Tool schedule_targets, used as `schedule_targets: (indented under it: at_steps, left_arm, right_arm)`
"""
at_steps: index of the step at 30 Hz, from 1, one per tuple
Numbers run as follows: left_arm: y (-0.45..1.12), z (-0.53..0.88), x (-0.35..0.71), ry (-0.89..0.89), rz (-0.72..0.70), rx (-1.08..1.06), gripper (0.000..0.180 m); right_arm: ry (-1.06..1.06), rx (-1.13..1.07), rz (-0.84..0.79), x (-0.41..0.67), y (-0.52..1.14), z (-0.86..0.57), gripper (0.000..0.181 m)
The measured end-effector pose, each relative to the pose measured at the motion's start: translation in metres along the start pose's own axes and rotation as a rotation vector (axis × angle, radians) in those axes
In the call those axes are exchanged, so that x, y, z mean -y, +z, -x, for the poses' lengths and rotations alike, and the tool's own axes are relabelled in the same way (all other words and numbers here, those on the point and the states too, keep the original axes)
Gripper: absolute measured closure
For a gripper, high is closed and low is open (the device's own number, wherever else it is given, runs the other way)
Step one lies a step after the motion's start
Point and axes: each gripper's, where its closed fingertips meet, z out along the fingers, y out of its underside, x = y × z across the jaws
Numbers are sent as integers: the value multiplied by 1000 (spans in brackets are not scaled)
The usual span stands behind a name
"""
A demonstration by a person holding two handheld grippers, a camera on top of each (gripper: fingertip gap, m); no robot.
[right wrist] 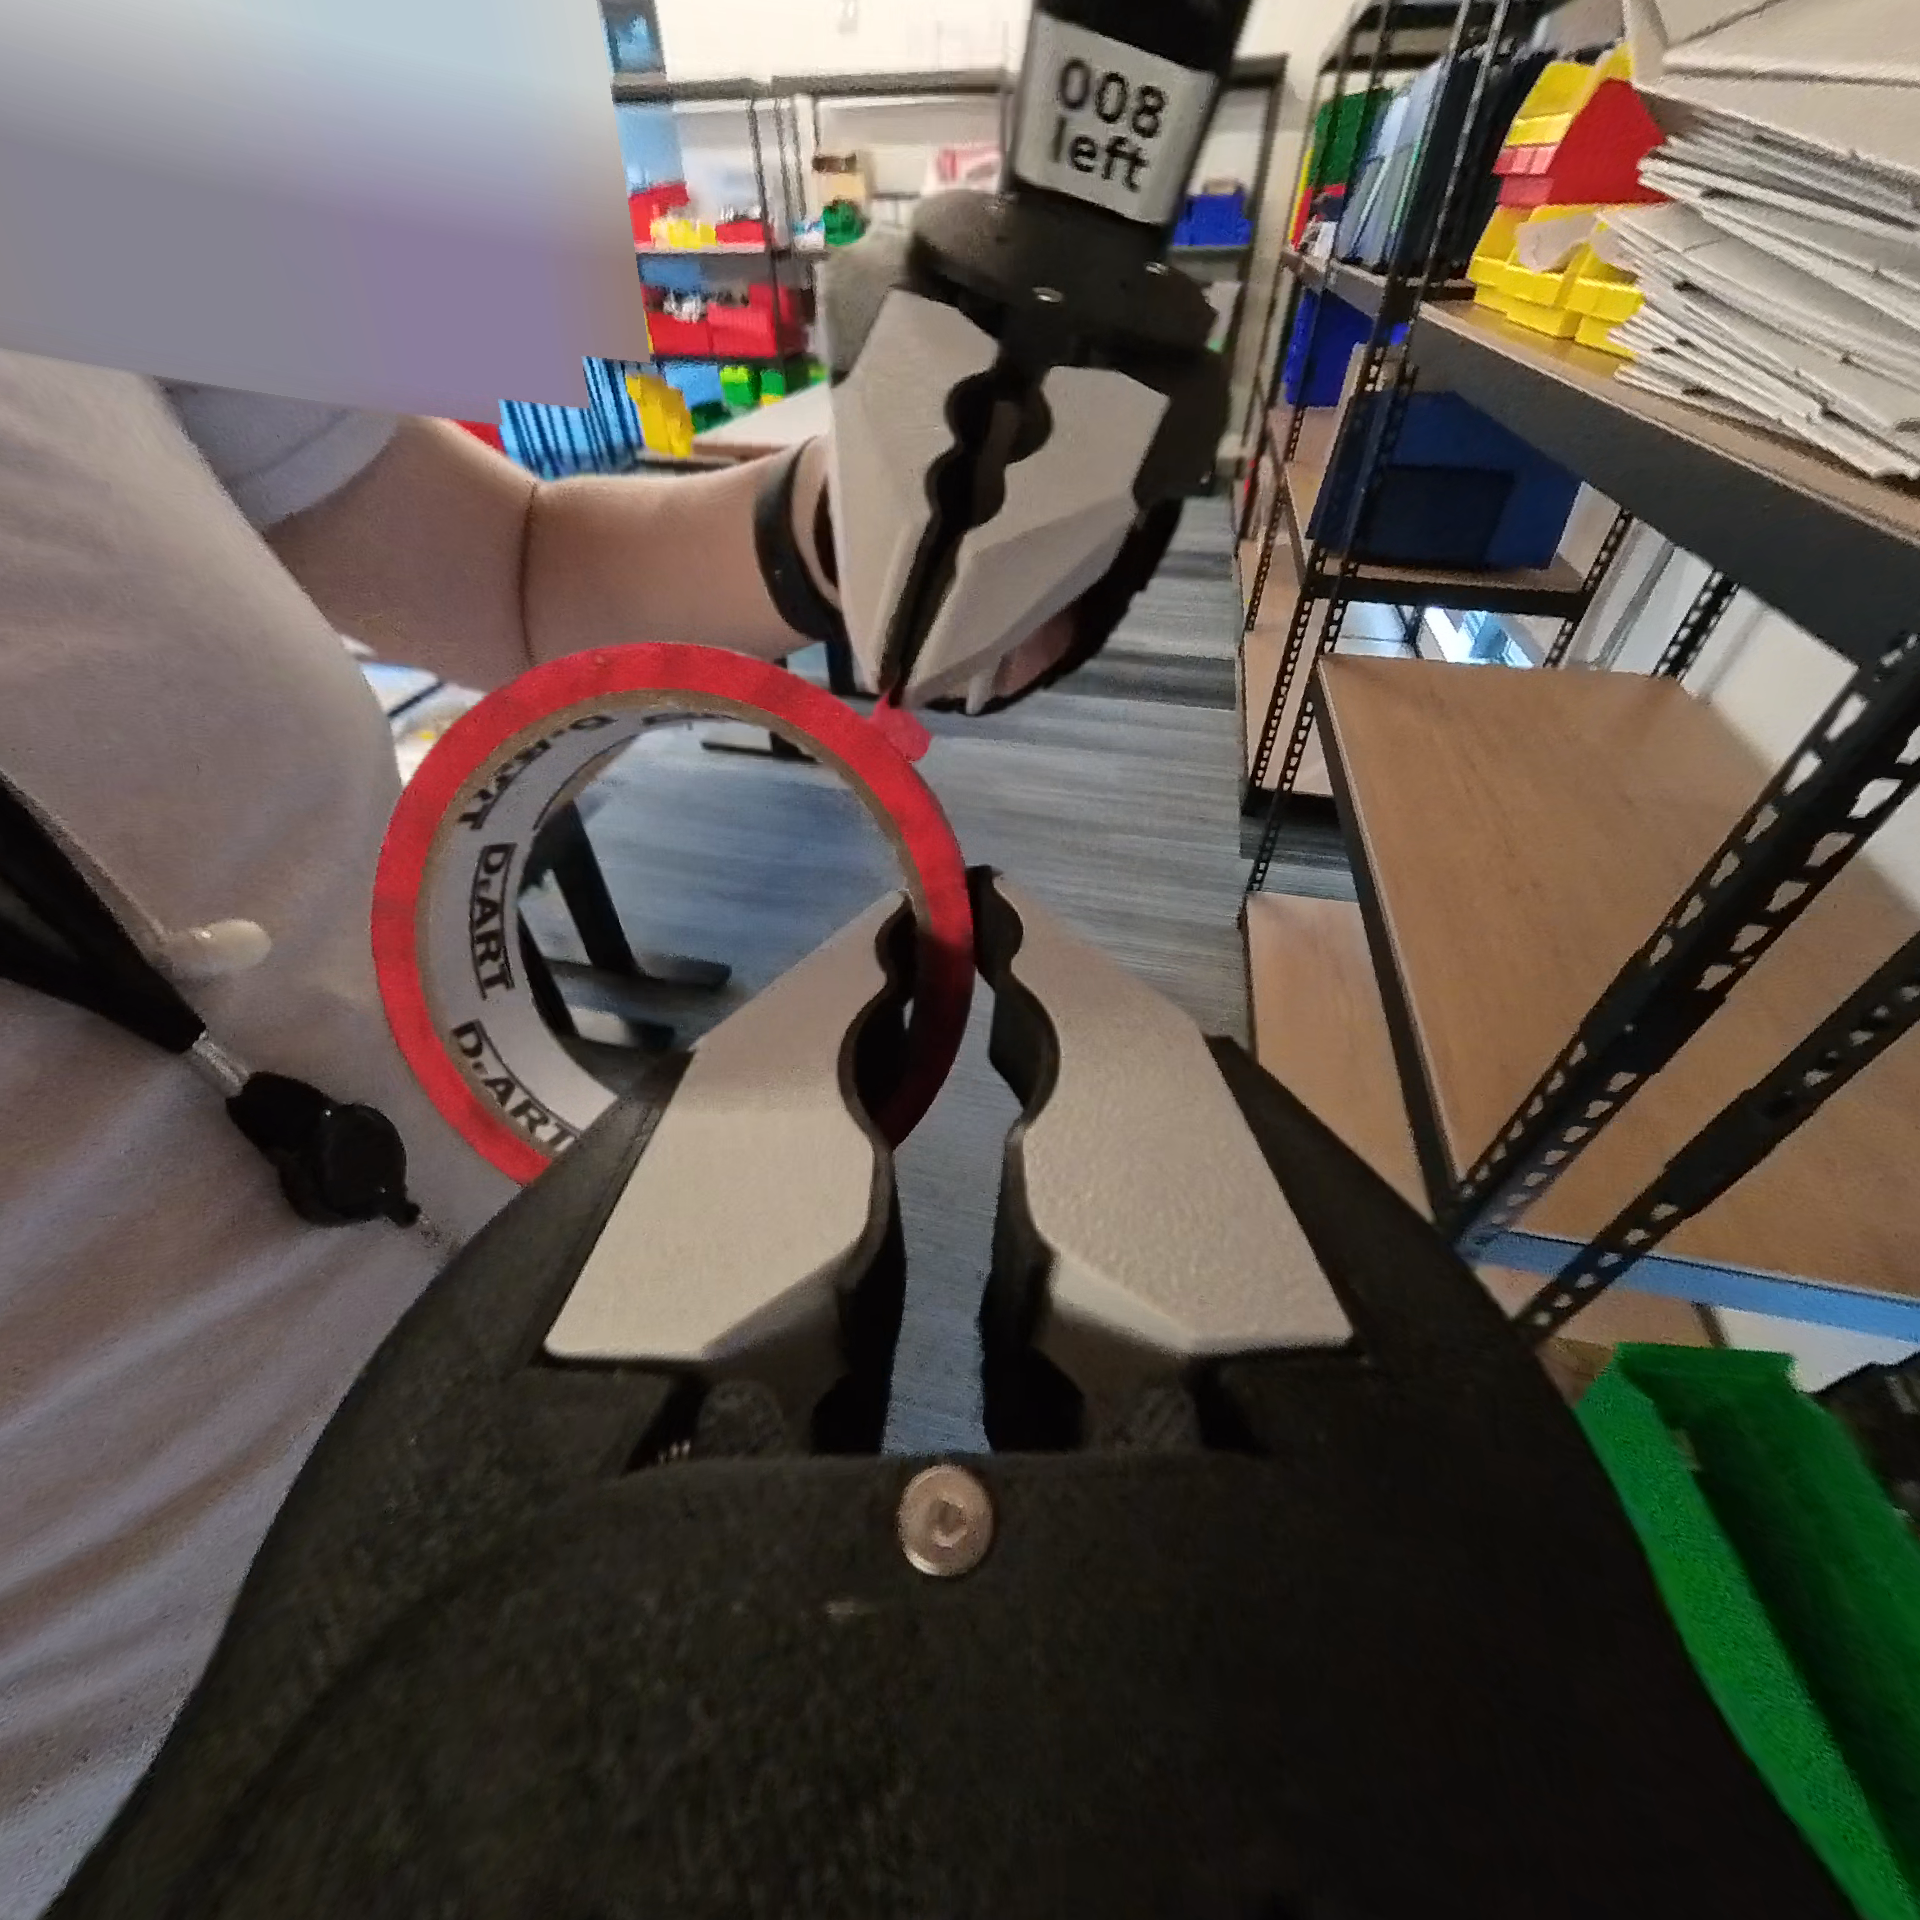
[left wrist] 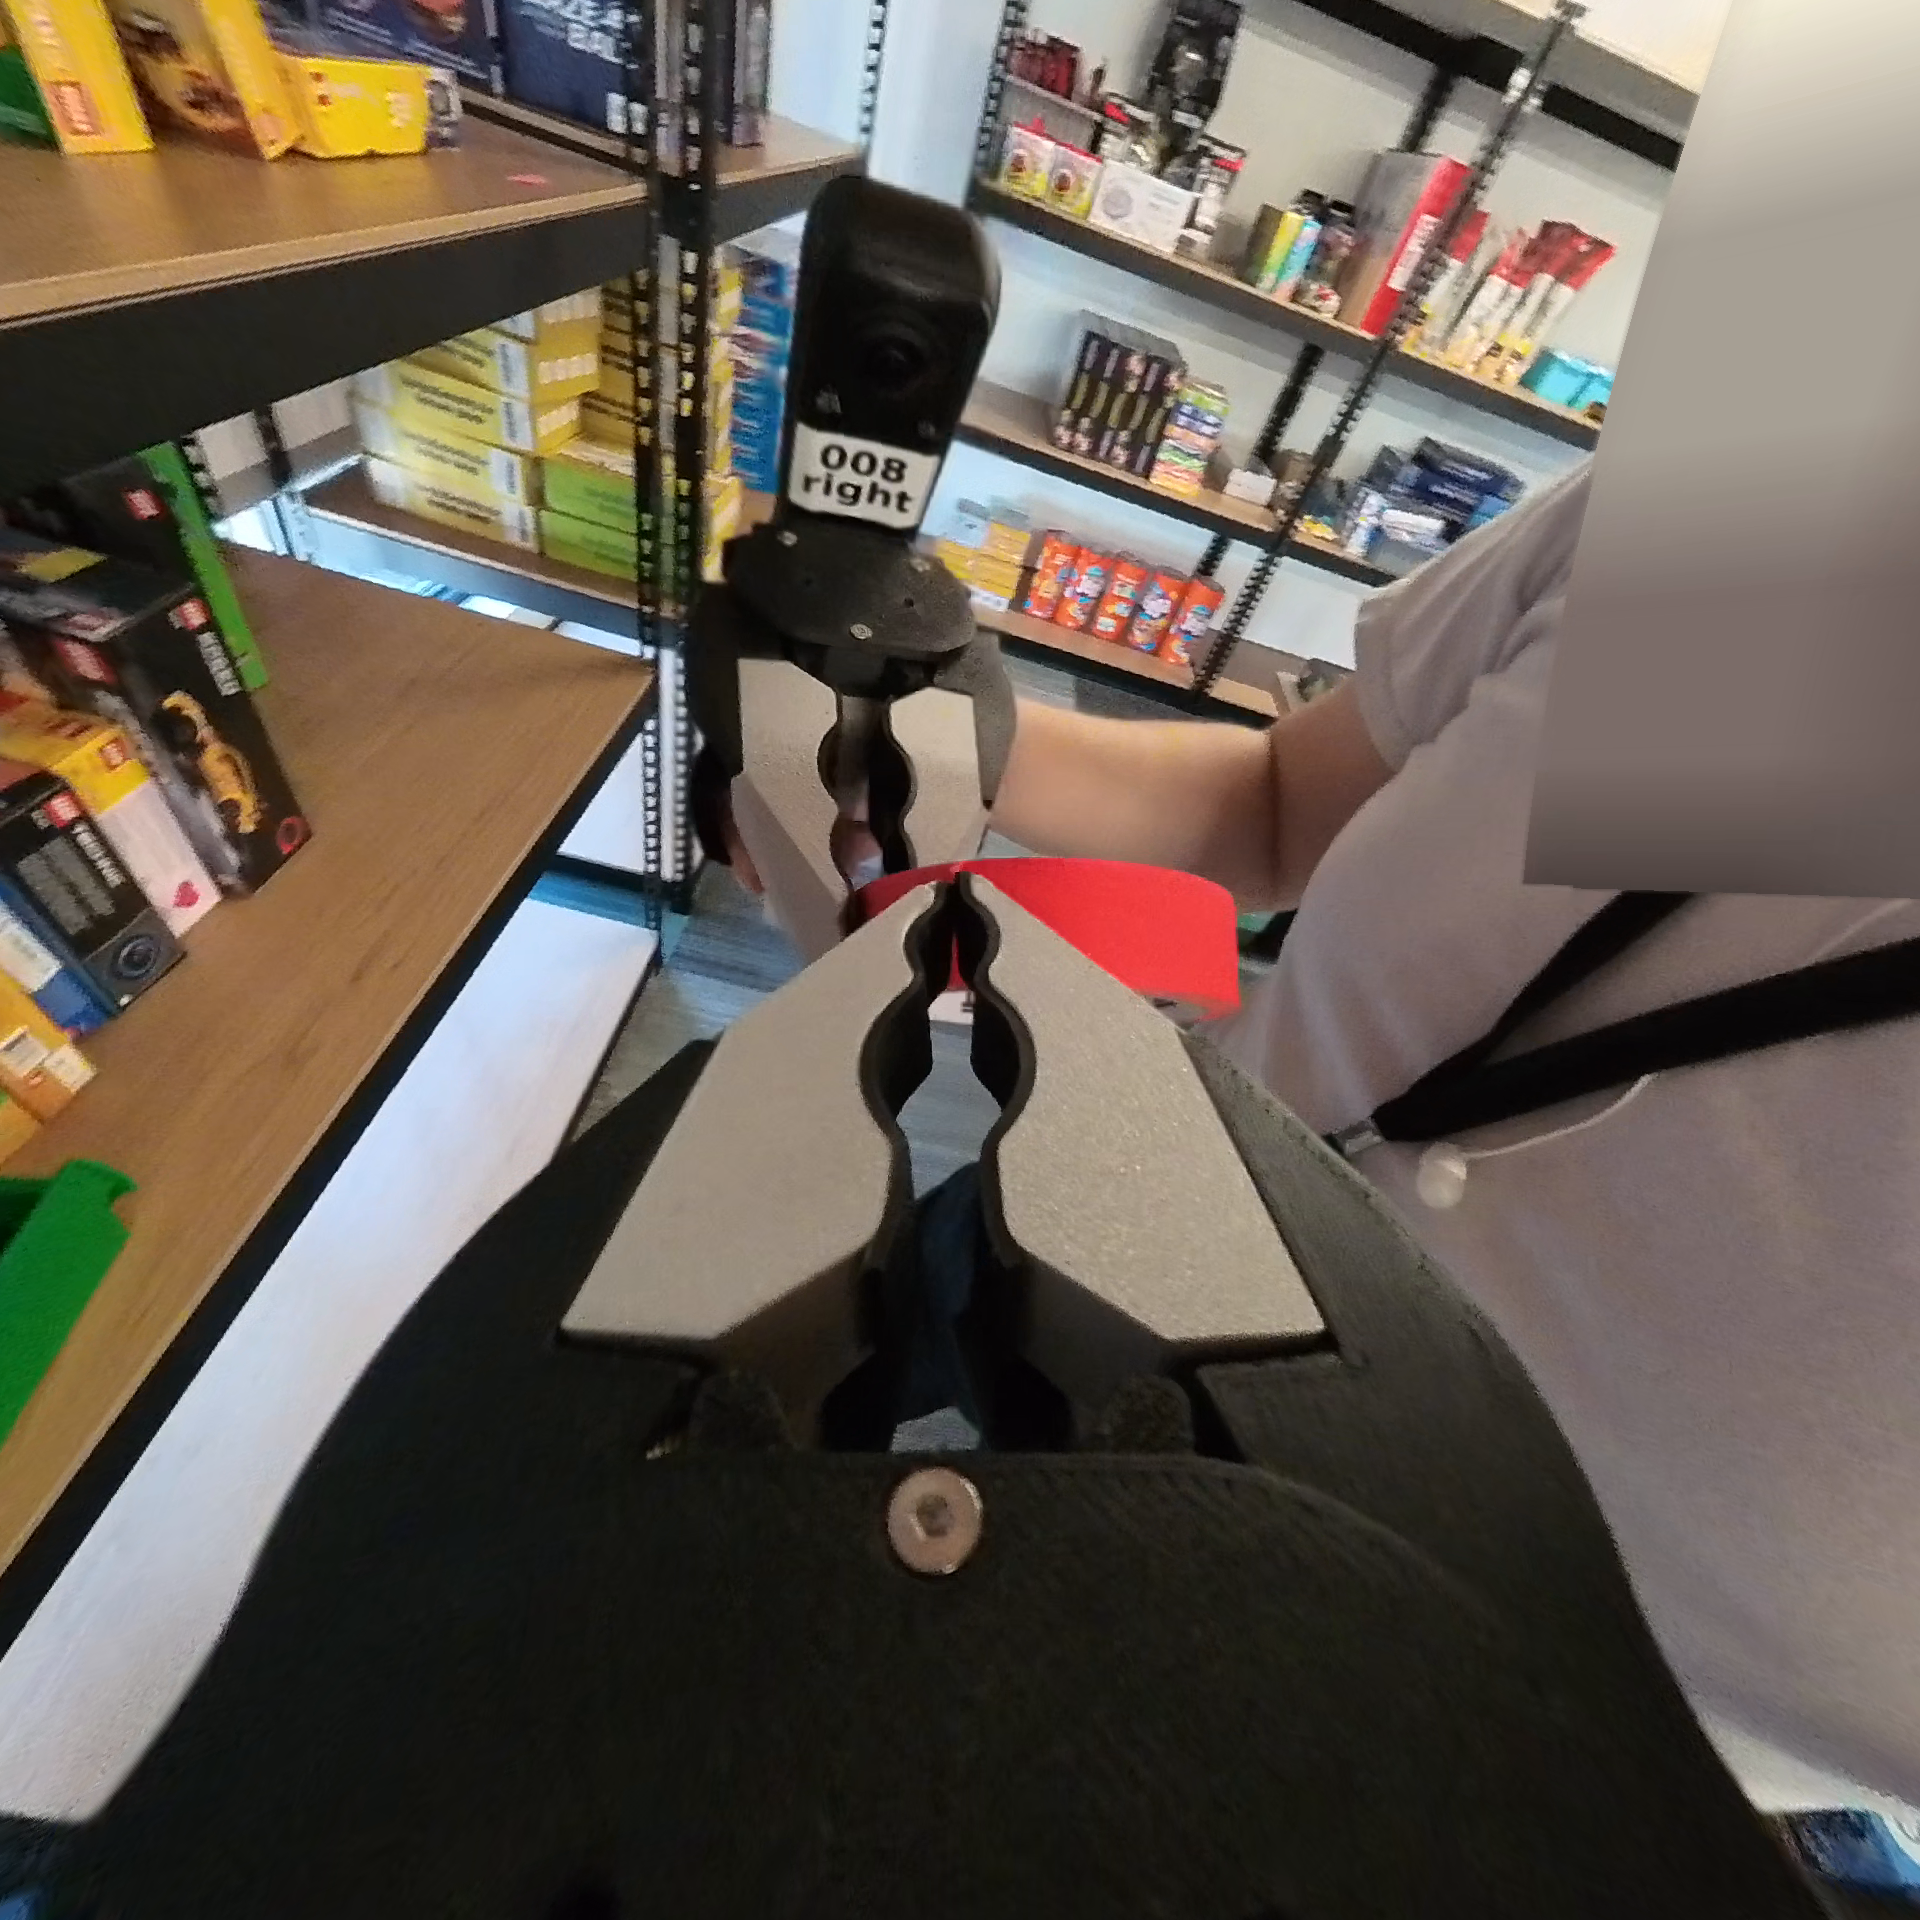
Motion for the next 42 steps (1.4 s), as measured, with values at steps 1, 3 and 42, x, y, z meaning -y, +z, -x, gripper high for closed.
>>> schedule_targets:
  at_steps: [1, 3, 42]
  left_arm:
    - [-2, 2, -2, 4, 2, 27, 180]
    - [-7, 8, -3, 6, -1, 82, 180]
    - [-23, 30, -9, -315, 70, 152, 180]
  right_arm:
    - [28, 1, -12, -2, 2, -2, 173]
    - [71, -9, -35, -5, 6, -7, 173]
    - [484, 294, -327, -10, 25, 8, 146]
